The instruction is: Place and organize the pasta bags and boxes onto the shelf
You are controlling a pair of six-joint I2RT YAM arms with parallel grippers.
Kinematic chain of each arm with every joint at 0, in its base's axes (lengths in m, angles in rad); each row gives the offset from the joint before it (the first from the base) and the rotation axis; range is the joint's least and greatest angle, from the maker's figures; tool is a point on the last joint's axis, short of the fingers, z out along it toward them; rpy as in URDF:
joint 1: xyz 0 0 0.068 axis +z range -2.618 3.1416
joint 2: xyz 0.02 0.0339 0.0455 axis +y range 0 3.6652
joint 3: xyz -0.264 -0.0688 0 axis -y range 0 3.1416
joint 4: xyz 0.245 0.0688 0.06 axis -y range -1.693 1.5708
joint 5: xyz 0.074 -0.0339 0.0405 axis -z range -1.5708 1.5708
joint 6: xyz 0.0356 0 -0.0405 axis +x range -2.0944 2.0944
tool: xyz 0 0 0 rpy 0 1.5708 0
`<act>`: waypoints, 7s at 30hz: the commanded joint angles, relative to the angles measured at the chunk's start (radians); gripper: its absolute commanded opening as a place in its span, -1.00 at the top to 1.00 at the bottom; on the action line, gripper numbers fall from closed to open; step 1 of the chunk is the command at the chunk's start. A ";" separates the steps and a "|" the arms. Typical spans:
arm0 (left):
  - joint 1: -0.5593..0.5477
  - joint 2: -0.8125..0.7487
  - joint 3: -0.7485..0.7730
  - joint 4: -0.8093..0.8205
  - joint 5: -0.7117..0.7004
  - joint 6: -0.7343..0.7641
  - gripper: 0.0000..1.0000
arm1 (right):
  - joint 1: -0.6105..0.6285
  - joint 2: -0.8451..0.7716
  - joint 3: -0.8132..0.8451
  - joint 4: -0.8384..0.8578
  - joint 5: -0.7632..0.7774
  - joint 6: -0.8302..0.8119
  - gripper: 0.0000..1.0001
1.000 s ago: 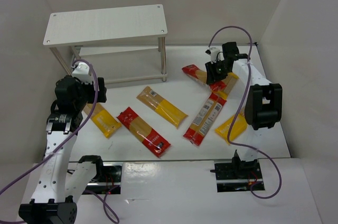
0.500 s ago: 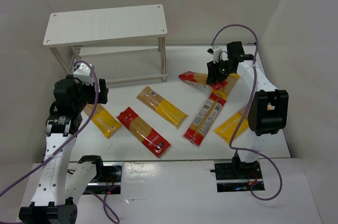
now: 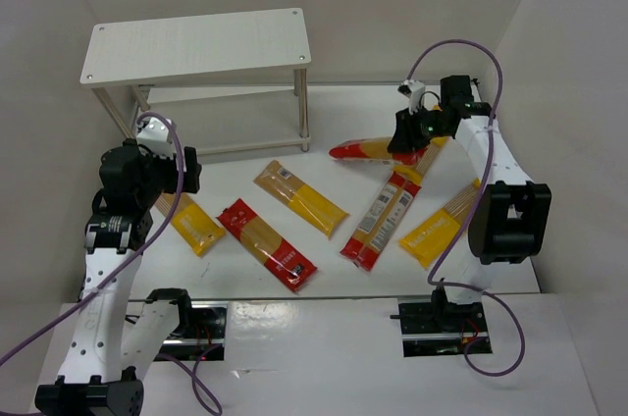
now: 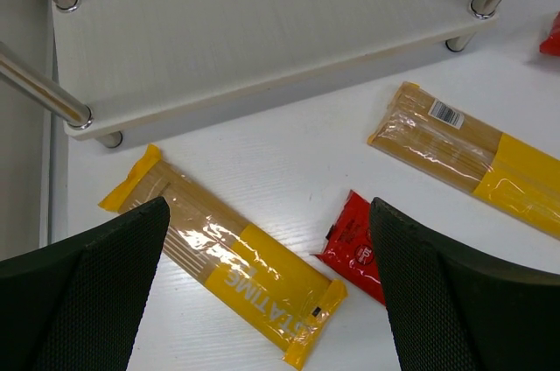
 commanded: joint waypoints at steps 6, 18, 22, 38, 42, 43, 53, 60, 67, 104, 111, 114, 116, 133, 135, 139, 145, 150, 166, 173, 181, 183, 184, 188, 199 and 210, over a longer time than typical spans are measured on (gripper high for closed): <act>0.005 -0.030 -0.009 0.027 0.033 0.017 -1.00 | -0.034 -0.121 -0.006 0.048 -0.204 -0.032 1.00; 0.005 -0.030 -0.009 0.027 0.044 0.017 -1.00 | 0.067 -0.092 -0.135 0.088 0.182 -0.078 0.07; 0.005 -0.021 -0.009 0.027 0.044 0.026 -1.00 | 0.109 -0.174 -0.254 0.189 0.321 -0.109 -0.69; 0.005 -0.001 -0.009 0.027 0.072 0.065 -1.00 | 0.205 -0.133 -0.333 0.310 0.505 -0.281 -1.00; 0.014 0.008 -0.009 0.027 0.095 0.085 -1.00 | 0.205 -0.046 -0.264 0.237 0.418 -0.328 -1.00; 0.014 0.008 -0.009 0.027 0.105 0.085 -1.00 | 0.205 -0.023 -0.255 0.225 0.399 -0.339 -1.00; 0.042 0.026 -0.009 0.018 0.127 0.094 -1.00 | 0.205 0.083 -0.208 0.203 0.336 -0.416 -1.00; 0.042 0.027 -0.009 0.018 0.136 0.103 -1.00 | 0.205 0.129 -0.221 0.243 0.367 -0.428 -1.00; 0.042 0.036 -0.009 0.018 0.136 0.103 -1.00 | 0.205 0.173 -0.230 0.272 0.376 -0.428 -1.00; 0.042 -0.018 -0.009 0.009 0.105 0.072 -1.00 | 0.274 0.017 0.072 -0.055 0.183 -0.169 1.00; 0.051 -0.029 -0.018 0.018 0.038 0.049 -1.00 | 0.412 -0.040 0.104 -0.004 0.287 0.009 1.00; 0.077 -0.029 -0.018 0.018 0.009 0.026 -1.00 | 0.474 -0.040 0.184 -0.013 0.300 0.066 1.00; 0.112 -0.029 -0.018 0.018 -0.002 0.017 -1.00 | 0.527 -0.040 0.221 -0.032 0.316 0.094 1.00; 0.397 -0.133 -0.018 0.018 -0.054 -0.034 -1.00 | 0.780 0.176 0.588 -0.029 0.514 0.321 1.00; 0.414 -0.142 -0.018 0.018 -0.066 -0.043 -1.00 | 0.810 0.195 0.576 0.018 0.563 0.371 1.00; 0.461 -0.151 -0.018 0.018 -0.086 -0.043 -1.00 | 0.856 0.227 0.513 0.124 0.667 0.468 1.00; 0.491 -0.151 -0.018 0.018 -0.095 -0.043 -1.00 | 0.943 0.264 0.457 0.266 0.937 0.577 1.00; 0.500 -0.161 -0.027 0.018 -0.096 -0.043 -1.00 | 0.962 0.356 0.457 0.300 1.120 0.644 1.00; 0.500 -0.161 -0.028 0.018 -0.096 -0.043 -1.00 | 0.971 0.673 0.923 0.231 1.422 0.597 1.00; 0.500 -0.161 -0.028 0.018 -0.066 -0.043 -1.00 | 0.962 0.924 1.356 0.089 1.497 0.485 1.00; 0.500 -0.151 -0.028 0.018 -0.026 -0.014 -1.00 | 0.962 1.043 1.476 0.096 1.556 0.410 1.00; 0.500 -0.151 -0.028 0.009 -0.026 -0.014 -1.00 | 0.962 1.068 1.508 0.096 1.592 0.365 1.00; 0.500 -0.151 -0.028 0.009 -0.026 -0.014 -1.00 | 0.962 1.085 1.528 0.086 1.605 0.353 1.00; 0.500 -0.151 -0.018 0.009 -0.017 -0.014 -1.00 | 0.962 1.161 1.629 0.118 1.663 0.264 1.00; 0.500 -0.142 -0.018 -0.001 0.012 0.005 -1.00 | 0.962 1.247 1.698 0.355 1.787 -0.070 1.00; 0.500 -0.133 -0.009 -0.010 0.041 0.023 -1.00 | 0.943 1.342 1.698 0.670 1.830 -0.414 1.00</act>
